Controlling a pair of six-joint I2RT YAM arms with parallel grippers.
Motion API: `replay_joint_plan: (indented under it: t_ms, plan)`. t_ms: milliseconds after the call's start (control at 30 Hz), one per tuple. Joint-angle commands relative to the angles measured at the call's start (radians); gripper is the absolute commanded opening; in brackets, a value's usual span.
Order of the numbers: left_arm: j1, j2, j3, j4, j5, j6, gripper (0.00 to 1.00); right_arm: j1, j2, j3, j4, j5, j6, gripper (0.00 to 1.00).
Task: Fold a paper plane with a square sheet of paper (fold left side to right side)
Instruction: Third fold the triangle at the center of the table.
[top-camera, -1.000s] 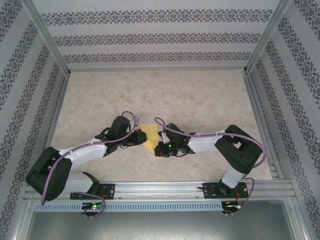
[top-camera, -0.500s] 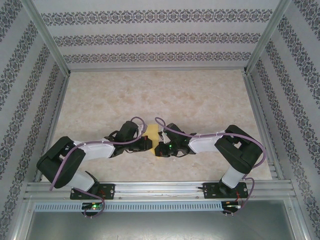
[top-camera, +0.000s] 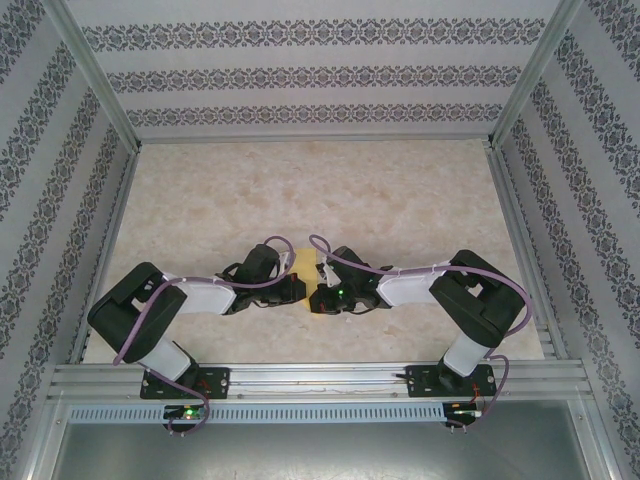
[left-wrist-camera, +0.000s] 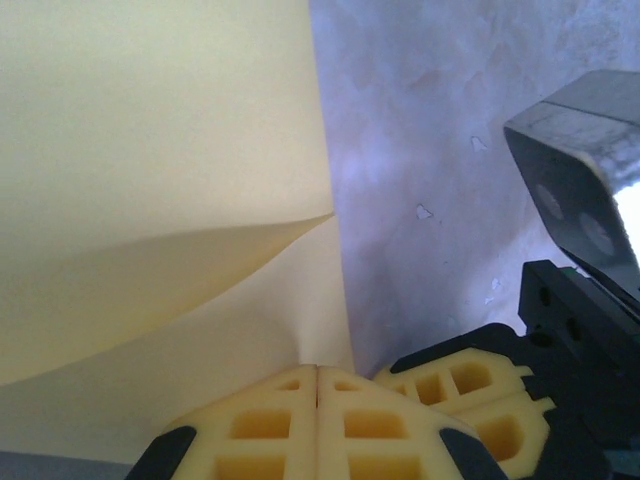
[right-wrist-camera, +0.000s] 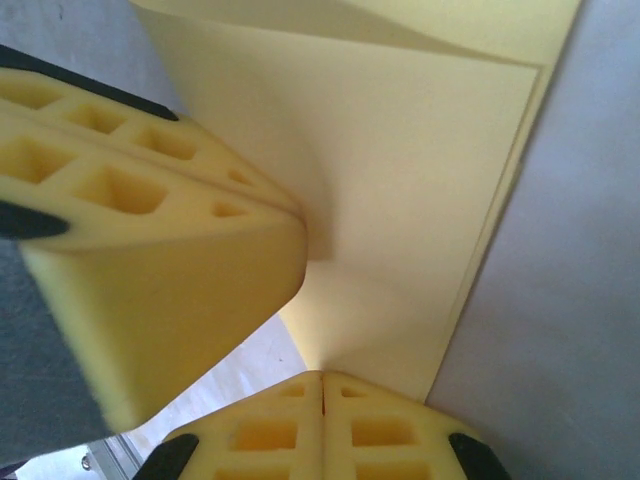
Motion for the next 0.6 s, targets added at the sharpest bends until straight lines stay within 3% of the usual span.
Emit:
replay_joint_plan:
  t_ms: [0,567]
  plan:
    - [-0.014,0.015,-0.019,0.037,-0.031,-0.005,0.04,-0.012,0.058,-0.037,-0.178,0.090,-0.032,0.00]
    - [0.038,0.059,-0.037,0.053,-0.056,-0.031,0.04,-0.007,0.079,-0.025,-0.211,0.072,-0.049,0.00]
